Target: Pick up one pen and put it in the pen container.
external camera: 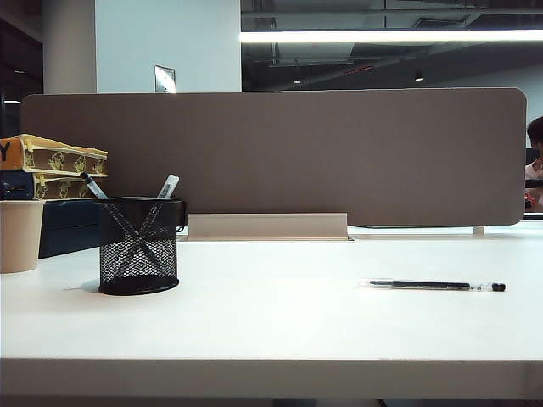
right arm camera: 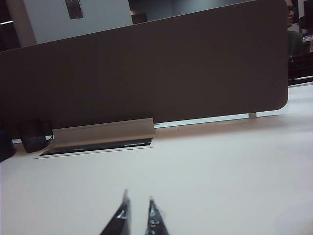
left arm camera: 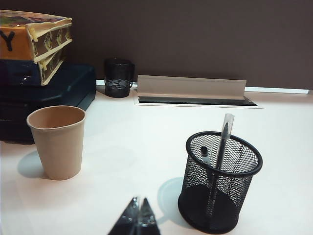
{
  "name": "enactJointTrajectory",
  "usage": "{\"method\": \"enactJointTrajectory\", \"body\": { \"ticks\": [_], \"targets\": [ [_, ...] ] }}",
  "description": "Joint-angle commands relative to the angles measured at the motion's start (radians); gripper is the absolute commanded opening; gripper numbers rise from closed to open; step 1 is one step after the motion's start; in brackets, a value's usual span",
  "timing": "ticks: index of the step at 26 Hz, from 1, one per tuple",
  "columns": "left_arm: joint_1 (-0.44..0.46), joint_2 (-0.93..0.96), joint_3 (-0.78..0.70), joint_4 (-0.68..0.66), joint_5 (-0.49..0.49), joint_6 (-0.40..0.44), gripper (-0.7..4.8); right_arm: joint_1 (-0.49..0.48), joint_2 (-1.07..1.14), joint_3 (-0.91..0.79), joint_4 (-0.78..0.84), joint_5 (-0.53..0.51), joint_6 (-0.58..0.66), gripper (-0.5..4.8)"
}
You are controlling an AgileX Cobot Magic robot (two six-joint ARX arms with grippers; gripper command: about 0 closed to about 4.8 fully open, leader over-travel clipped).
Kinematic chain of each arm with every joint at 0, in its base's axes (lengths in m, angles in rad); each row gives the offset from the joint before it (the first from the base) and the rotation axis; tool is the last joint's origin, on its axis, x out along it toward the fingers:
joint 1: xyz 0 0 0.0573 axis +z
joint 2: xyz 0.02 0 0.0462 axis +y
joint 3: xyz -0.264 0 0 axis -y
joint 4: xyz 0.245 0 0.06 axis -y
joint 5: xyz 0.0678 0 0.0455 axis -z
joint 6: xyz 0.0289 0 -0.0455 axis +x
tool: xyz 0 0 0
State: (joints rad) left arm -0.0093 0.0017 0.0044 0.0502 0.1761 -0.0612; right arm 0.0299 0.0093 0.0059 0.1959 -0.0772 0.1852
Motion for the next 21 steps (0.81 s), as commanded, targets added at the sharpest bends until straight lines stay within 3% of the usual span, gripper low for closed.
{"method": "enactJointTrajectory", "body": {
  "ticks": [1,7,17,21],
  "targets": [
    [0.001,0.001,0.004,0.017,0.008,0.001,-0.02,0.002,-0.012,-0.002,0.011,-0.007,0.002,0.44],
    [0.002,0.001,0.003,0.018,0.003,0.001,-0.05,0.002,-0.012,-0.002,0.006,-0.006,0.002,-0.01],
    [0.001,0.001,0.02,0.02,0.027,0.0,0.0,0.002,-0.009,0.051,-0.023,-0.004,0.032,0.01],
    [0.001,0.001,0.022,0.069,0.03,-0.026,0.3,0.002,-0.008,0.088,-0.056,-0.003,0.031,0.24]
  ]
}}
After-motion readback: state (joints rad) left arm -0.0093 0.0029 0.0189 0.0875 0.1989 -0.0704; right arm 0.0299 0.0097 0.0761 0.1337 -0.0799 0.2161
